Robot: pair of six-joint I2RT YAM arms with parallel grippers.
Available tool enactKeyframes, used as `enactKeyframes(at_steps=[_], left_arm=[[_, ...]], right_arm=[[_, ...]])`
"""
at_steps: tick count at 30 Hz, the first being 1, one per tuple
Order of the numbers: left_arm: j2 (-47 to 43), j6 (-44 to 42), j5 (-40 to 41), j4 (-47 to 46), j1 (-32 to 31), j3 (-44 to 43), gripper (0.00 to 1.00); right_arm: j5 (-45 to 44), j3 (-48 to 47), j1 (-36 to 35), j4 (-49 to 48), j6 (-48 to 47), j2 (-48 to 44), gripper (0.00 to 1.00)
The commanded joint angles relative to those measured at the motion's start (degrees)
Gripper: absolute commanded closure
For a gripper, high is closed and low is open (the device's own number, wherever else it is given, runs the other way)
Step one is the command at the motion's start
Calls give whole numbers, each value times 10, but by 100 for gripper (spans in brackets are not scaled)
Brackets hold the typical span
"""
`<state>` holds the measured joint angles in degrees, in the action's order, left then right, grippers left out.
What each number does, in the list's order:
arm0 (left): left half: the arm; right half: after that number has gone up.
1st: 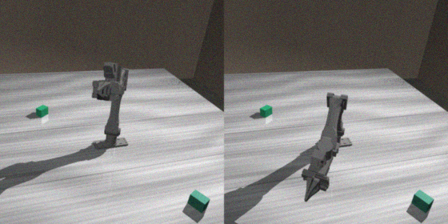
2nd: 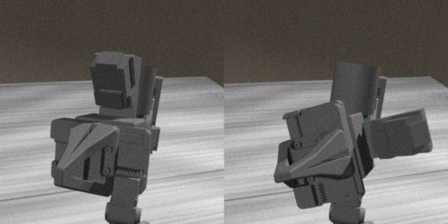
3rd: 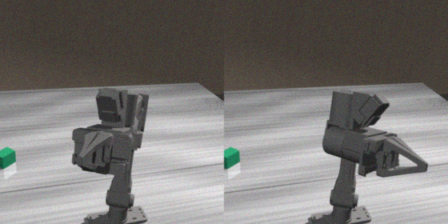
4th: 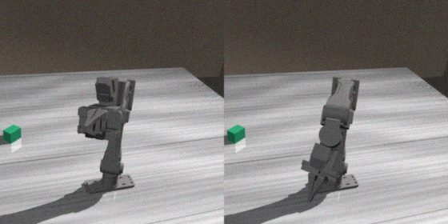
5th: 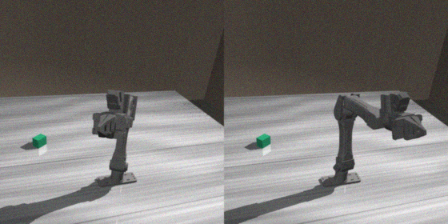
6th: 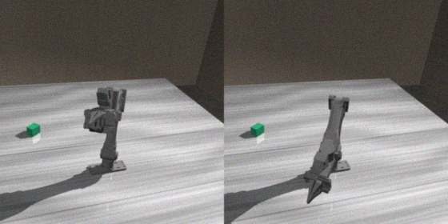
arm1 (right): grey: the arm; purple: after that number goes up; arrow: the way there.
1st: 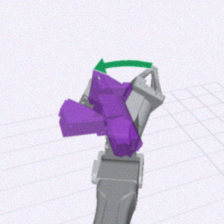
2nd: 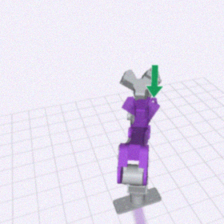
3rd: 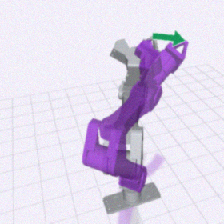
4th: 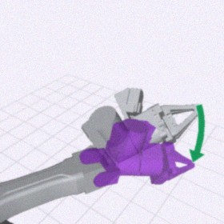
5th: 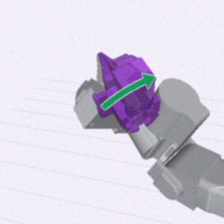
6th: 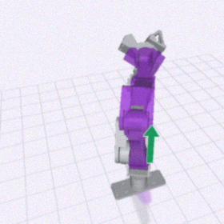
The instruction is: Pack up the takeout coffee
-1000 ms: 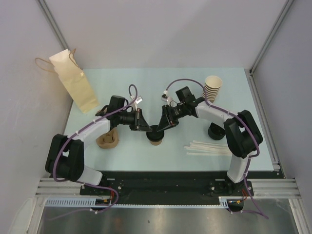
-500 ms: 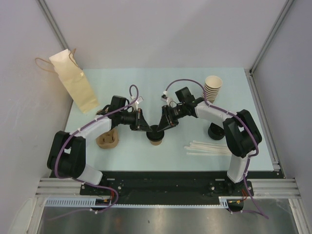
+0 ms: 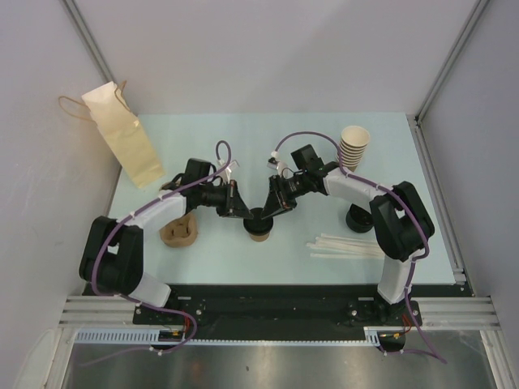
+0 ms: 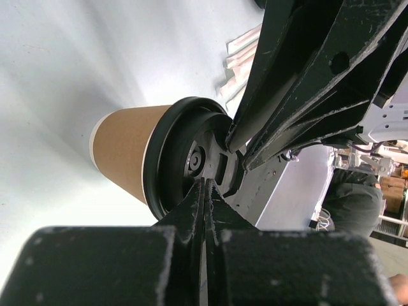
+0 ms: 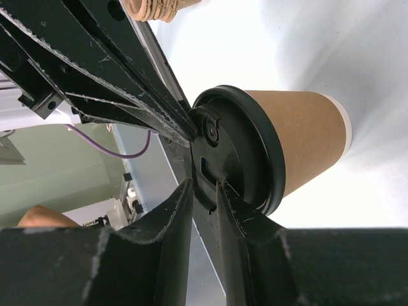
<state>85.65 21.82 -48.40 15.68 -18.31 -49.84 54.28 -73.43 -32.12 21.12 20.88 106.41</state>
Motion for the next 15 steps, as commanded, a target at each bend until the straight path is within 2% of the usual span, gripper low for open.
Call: enactKeyframes(at_steps=[1,15], left_arm=[[31,-49,120,35,2,6,100],[59,-53,152,42,3,9,100]], right_arm=[[-56,0,1,25,-29,28,73],[-59,-1,-1,30,-30,30,73]])
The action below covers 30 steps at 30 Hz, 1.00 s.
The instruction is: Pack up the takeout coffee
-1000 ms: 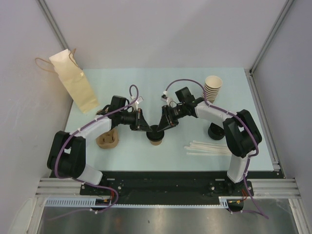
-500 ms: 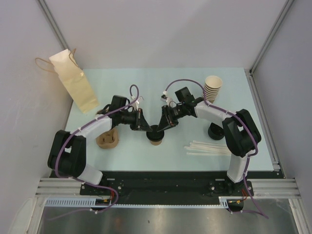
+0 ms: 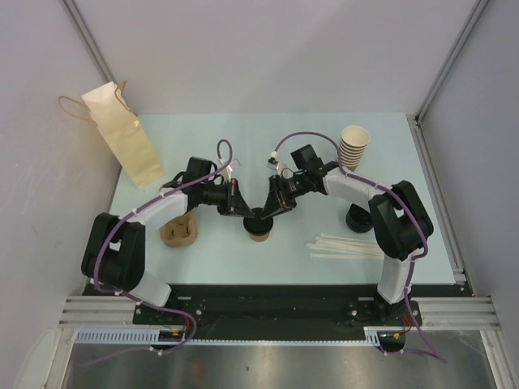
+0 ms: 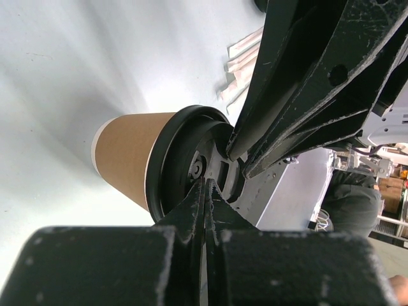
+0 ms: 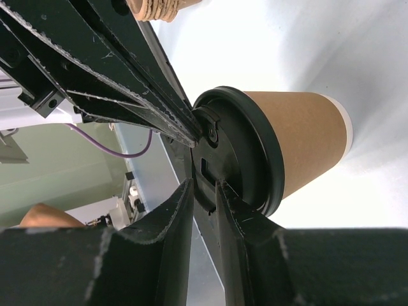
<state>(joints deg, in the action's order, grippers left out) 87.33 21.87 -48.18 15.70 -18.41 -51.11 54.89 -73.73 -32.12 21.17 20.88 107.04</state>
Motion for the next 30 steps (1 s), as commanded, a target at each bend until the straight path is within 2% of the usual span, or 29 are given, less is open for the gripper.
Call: enactKeyframes(at_steps=[1,20,25,30], left_arm=[[43,-53,150,42,4,22,100],[44,-49,133,39,5,23,100],[15,-39,79,27,4,9,100],[5,-25,-25,20,4,-36,100]], right_arm=[[-65,3,-1,30,-32,26,73],[-73,3,13,55,-45,54,75],[-55,2,5,39,-37,45,76],[-7,-10,-13,33,-50,26,74]])
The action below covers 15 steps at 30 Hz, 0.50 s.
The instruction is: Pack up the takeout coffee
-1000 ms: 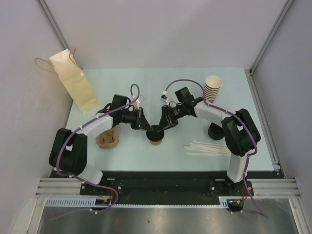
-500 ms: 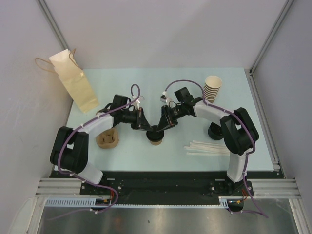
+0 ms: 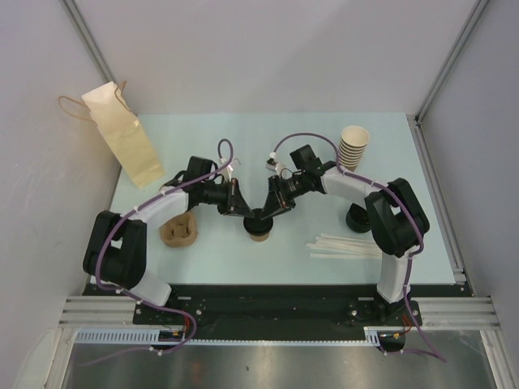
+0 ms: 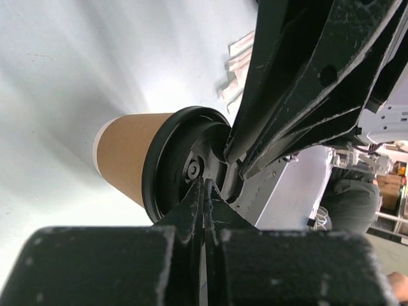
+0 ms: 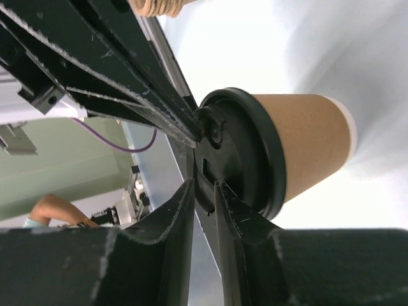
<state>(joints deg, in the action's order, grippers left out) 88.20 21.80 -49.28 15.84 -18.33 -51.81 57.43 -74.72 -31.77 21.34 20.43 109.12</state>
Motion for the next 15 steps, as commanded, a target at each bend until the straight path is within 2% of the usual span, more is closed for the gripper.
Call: enactKeyframes(at_steps=[1,6,10,15], left_arm=[[-14,-20,-27,17,3,-33,100],[-57,-3,-67,-1,3,-25,98],[-93,-9,-68,0,7,-12,93],[-129,3,-51,0,26,22,80]], right_arm=[[-22,-4,-19,36,-54,-2,74],[11,-38,-23,44,-55,-31,69],[15,-62,-23,63,-69,-55,67],[3,-66,-18,85,-85,-89,58]])
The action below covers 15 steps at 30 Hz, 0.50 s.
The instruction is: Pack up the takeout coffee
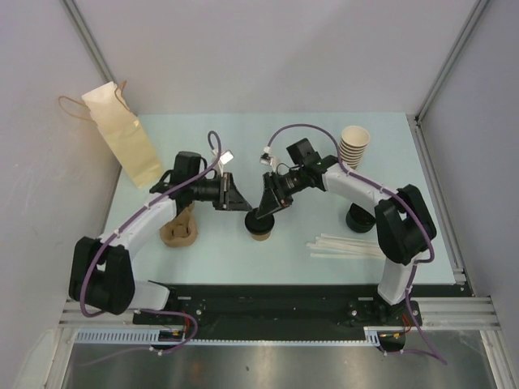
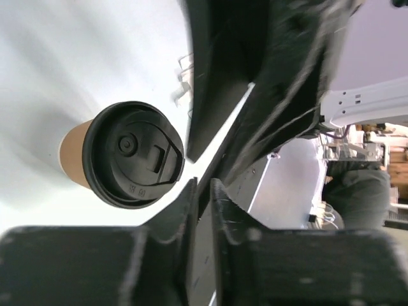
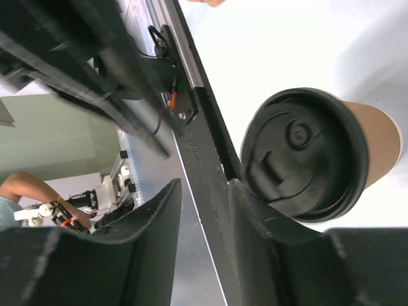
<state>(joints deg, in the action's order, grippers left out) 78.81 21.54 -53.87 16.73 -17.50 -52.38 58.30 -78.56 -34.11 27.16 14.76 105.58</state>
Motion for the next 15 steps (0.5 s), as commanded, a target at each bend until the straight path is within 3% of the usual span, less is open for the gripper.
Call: enactKeyframes(at_steps=[1,10,12,15], left_arm=[[-37,5,-1,-7,20,33,78],[-19,-25,52,50,70,70,49],[-10,-16,42,34,72,83,41],[5,2,34,7,71,88,40]], right_arm=[[-10,-27,8,33,-32,-56,56],[-94,-5,44,132,-76,-50,22],[-93,5,49,128,-73,-36,20],[-79,7,53,114,-63,-11,21]])
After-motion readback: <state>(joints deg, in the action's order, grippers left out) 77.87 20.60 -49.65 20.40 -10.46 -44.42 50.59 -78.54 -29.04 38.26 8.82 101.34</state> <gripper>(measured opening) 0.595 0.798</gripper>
